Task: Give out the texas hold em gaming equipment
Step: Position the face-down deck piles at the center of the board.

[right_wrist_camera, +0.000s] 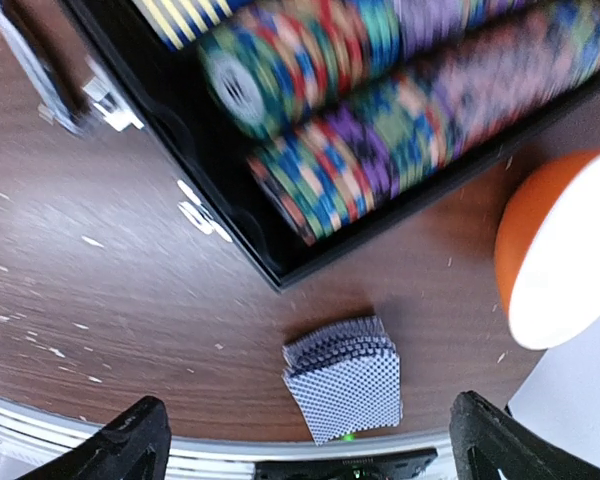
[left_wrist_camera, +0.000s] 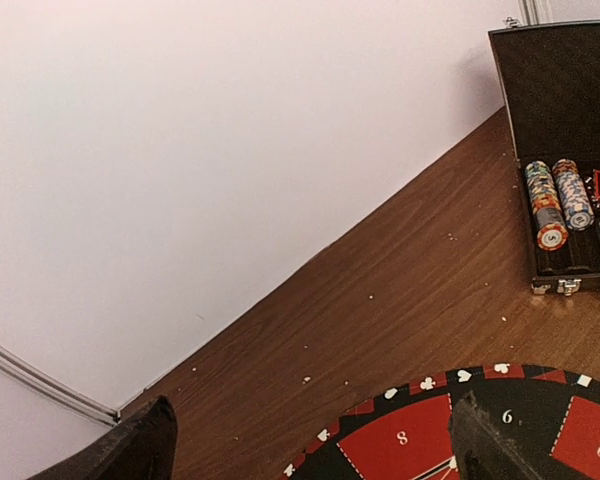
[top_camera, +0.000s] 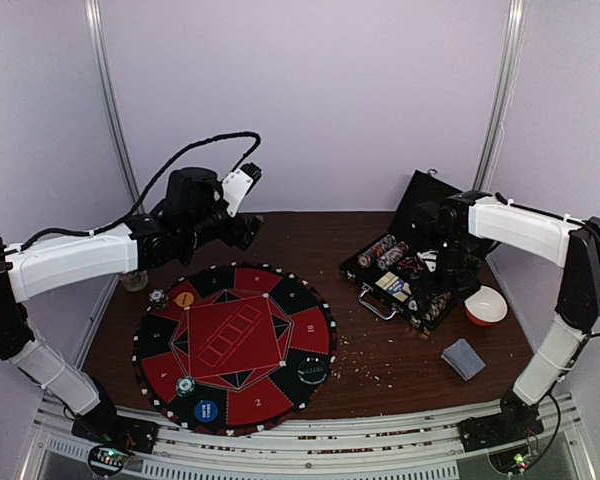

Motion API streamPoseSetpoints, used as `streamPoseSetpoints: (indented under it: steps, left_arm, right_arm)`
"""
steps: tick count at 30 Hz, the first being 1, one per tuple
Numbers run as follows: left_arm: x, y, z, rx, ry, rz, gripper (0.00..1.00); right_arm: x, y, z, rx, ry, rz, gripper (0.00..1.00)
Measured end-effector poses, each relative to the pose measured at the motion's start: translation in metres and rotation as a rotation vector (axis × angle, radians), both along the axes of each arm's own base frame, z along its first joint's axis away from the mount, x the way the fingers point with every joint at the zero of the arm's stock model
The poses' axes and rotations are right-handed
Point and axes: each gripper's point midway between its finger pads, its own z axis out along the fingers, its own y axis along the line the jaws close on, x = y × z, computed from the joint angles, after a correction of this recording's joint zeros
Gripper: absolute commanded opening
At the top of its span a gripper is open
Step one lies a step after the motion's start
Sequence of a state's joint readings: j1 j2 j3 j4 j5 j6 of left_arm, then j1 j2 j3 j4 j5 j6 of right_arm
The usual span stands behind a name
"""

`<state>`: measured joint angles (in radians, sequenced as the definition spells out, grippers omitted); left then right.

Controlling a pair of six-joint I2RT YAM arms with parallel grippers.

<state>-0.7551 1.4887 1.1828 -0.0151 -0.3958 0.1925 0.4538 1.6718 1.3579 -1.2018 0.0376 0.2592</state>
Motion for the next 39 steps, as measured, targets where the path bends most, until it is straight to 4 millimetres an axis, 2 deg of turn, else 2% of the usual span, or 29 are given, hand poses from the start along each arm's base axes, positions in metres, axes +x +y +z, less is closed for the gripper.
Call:
streamPoseSetpoints:
  steps: [4, 6, 10, 14, 19, 39]
  left_arm:
    - [0.0, 0.006, -0.002, 0.0, -0.017, -0.002, 0.98]
    - [-0.003, 0.01, -0.006, 0.008, -0.021, -0.007, 0.98]
    - [-0.01, 0.017, -0.003, 0.009, -0.042, -0.022, 0.98]
    - [-0.013, 0.021, 0.01, -0.007, -0.079, -0.03, 0.98]
    - [-0.014, 0.019, 0.018, -0.024, -0.102, -0.043, 0.98]
    - [-0.017, 0.021, 0.017, -0.006, -0.119, -0.062, 0.98]
  right_arm:
    - [-0.038, -0.02, -0.027, -0.08, 0.137, -0.033, 1.0]
    - [-0.054, -0.028, -0.034, -0.108, 0.19, -0.043, 1.0]
    - [-0.064, -0.031, -0.039, -0.122, 0.223, -0.058, 1.0]
    - [-0.076, -0.033, -0.052, -0.12, 0.275, -0.062, 1.0]
    - [-0.076, -0.036, -0.066, -0.144, 0.319, -0.07, 1.0]
    - [-0.074, -0.038, -0.068, -0.118, 0.342, -0.054, 0.98]
